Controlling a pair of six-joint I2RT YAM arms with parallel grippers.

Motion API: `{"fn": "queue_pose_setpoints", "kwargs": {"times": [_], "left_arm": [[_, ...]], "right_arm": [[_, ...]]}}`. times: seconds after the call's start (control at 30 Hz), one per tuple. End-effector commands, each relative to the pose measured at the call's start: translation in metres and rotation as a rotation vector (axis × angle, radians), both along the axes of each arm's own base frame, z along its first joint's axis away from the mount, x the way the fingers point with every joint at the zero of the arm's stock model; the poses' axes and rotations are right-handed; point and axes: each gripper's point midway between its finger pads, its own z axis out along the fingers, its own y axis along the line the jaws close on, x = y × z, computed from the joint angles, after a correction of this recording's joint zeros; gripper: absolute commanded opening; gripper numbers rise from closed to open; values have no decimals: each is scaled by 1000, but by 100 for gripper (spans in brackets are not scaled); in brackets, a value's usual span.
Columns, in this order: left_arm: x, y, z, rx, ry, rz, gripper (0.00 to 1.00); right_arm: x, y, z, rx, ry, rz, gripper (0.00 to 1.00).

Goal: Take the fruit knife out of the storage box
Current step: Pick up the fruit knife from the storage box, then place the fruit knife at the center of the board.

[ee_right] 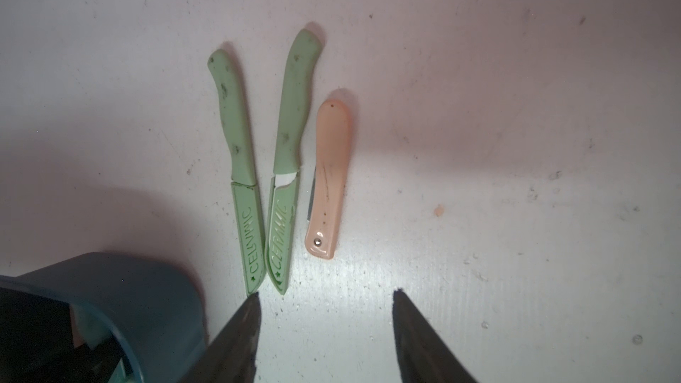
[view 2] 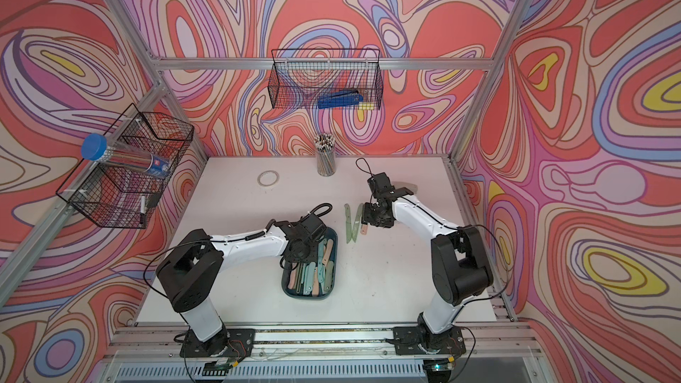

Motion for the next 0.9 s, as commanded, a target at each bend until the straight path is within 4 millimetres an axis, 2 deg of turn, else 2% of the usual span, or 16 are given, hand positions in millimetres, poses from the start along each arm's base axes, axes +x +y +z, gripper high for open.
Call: {"fn": "queue_pose_setpoints", "kwargs": {"times": [0.0,0.2,0.47,0.53,0.7,0.87], "left_arm": [[4,-10,26,-37,-29,-22,0],[8,-15,57,-77,-71,-52,0],[16,0,103,-74,-142,-113,0],[19,9,113,-107,-146,-120,0],[30,46,135,-232,-164,-99,0],[42,82,143,-254,-148,-84,0]], "right_arm": [[-1,-1,0,5,7,-3,58],[-1,0,-1,7,7,-2,58],[-1,3,-6,21,14,5,58],[-1,3,-6,21,16,4,58],[-1,3,-7,25,14,9,58],[0,6,-7,36,9,13,58]]}}
